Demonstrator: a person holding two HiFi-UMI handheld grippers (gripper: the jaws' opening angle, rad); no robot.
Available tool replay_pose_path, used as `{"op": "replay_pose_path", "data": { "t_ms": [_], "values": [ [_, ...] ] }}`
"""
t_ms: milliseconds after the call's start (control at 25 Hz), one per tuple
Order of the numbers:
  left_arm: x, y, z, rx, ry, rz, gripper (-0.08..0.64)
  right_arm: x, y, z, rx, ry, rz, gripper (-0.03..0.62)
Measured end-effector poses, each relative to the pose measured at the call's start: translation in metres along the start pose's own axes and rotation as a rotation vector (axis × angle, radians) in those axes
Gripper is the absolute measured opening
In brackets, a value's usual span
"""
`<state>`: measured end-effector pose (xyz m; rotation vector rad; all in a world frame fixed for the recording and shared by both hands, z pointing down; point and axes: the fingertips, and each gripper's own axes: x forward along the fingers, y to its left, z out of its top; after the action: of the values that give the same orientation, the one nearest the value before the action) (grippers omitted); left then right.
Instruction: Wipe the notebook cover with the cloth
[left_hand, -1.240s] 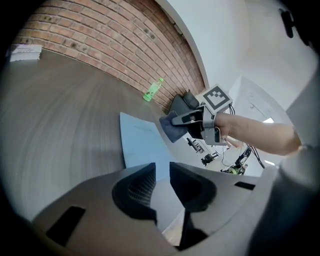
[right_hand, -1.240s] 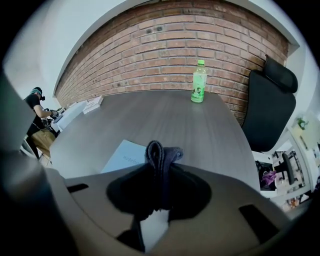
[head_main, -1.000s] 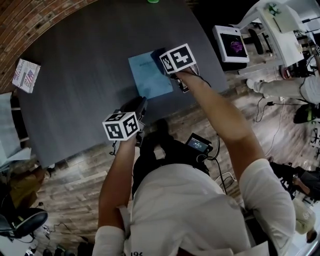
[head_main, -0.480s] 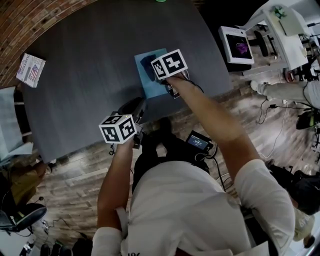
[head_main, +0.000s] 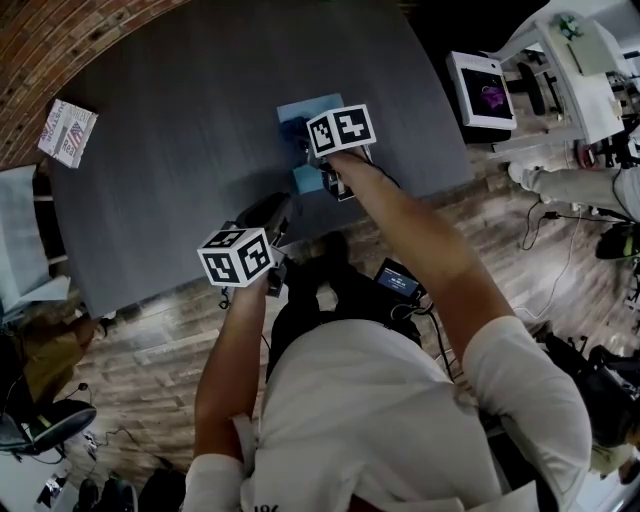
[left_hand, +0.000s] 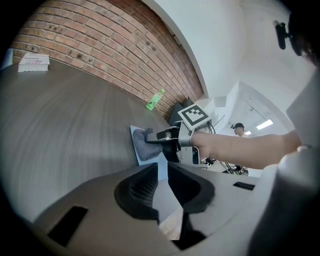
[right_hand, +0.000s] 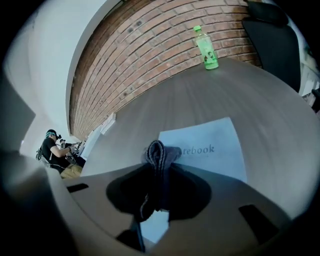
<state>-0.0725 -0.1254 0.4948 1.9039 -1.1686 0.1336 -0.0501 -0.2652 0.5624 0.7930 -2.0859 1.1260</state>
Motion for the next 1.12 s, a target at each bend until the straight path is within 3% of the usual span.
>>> {"op": "replay_pose_path", "data": {
  "t_ms": [1120],
  "values": [
    [0.014,-0.019,-0.012,0.023,0.043,-0.038,0.069,-0.057,-0.085,-0.011,-0.053,-0.009,-0.201,0.103]
  ]
}}
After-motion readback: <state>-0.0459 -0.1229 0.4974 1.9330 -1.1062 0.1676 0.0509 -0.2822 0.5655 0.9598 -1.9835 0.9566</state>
